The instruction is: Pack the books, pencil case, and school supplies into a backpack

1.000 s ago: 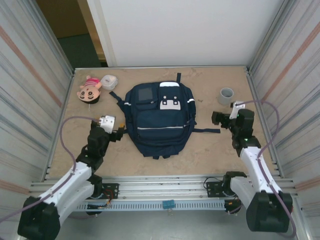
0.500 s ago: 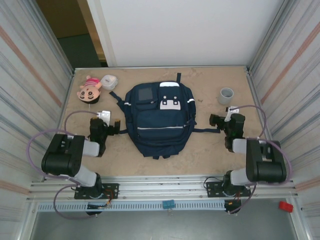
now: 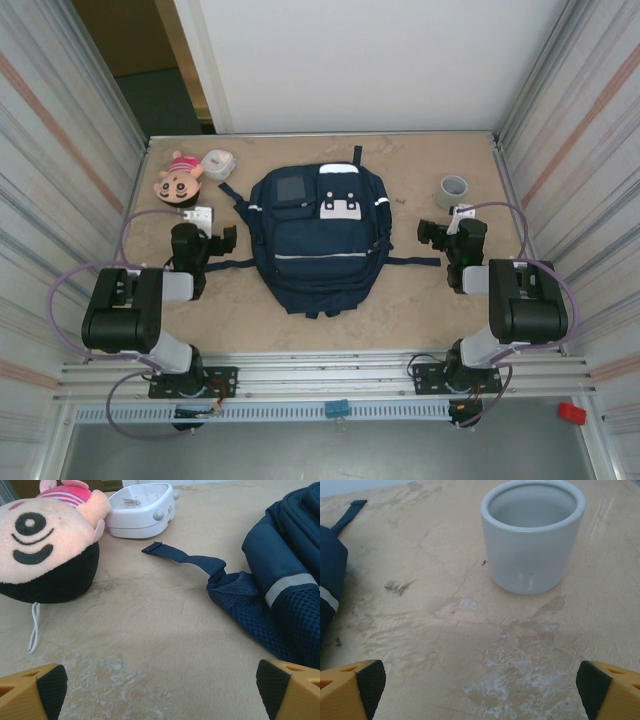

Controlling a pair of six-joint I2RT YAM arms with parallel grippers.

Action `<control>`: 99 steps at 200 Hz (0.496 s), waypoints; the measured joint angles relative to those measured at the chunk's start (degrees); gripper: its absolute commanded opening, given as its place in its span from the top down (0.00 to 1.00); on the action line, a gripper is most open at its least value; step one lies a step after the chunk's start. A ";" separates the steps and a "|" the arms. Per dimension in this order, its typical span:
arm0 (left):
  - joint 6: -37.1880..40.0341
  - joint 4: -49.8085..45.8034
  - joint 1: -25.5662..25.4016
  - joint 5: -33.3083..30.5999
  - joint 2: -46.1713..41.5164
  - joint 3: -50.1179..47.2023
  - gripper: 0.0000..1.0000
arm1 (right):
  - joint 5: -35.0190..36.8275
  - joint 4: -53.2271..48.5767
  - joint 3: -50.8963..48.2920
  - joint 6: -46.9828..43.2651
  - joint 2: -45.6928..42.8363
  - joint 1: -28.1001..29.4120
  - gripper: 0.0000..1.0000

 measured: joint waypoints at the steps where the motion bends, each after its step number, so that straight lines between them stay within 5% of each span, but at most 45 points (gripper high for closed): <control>1: 0.00 0.00 0.00 0.00 0.00 0.00 0.01 | 0.00 0.00 0.00 0.00 0.00 0.00 0.01; 99: 0.00 -1.05 0.39 1.03 0.00 0.02 0.01 | 0.00 0.00 0.00 0.00 0.00 0.00 0.01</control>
